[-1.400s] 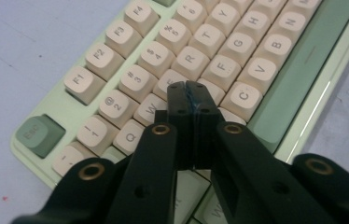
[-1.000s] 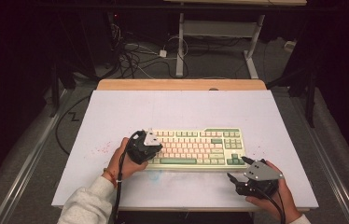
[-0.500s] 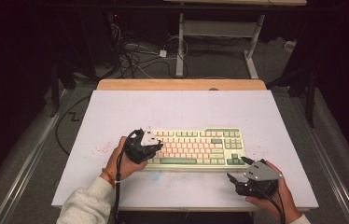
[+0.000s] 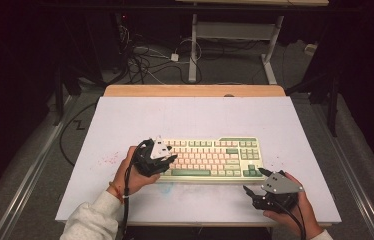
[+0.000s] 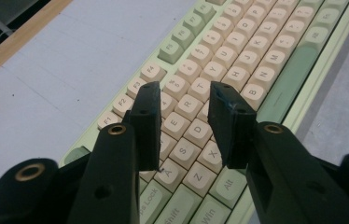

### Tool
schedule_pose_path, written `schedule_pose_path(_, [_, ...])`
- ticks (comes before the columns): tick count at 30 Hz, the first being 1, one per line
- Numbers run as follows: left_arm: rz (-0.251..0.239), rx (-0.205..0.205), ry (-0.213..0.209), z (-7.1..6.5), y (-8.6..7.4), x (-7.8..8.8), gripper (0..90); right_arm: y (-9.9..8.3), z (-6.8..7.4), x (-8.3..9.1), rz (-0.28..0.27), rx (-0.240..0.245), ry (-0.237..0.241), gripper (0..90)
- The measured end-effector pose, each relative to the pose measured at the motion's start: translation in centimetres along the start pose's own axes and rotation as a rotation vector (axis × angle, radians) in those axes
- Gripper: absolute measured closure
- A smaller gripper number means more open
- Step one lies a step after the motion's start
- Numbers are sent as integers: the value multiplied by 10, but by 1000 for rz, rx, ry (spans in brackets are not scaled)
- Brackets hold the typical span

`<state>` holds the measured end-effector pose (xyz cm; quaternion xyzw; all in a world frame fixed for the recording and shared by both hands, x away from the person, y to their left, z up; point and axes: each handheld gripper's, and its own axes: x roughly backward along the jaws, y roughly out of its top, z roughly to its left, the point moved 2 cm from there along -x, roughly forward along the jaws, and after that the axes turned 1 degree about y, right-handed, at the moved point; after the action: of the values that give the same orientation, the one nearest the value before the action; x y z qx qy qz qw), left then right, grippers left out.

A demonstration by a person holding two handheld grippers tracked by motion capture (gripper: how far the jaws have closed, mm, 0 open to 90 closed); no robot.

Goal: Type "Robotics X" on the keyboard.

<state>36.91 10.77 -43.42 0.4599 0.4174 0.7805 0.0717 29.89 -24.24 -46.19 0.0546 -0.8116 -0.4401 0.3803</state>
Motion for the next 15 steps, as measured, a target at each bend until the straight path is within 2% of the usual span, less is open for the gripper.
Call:
schedule_pose_path(2, [-6, 3, 7, -1, 1, 1, 586, 0, 0, 0, 1, 0, 0, 268])
schedule_pose_path(15, [-17, -16, 11, -8, 2, 2, 509, 0, 0, 0, 2, 4, 3, 268])
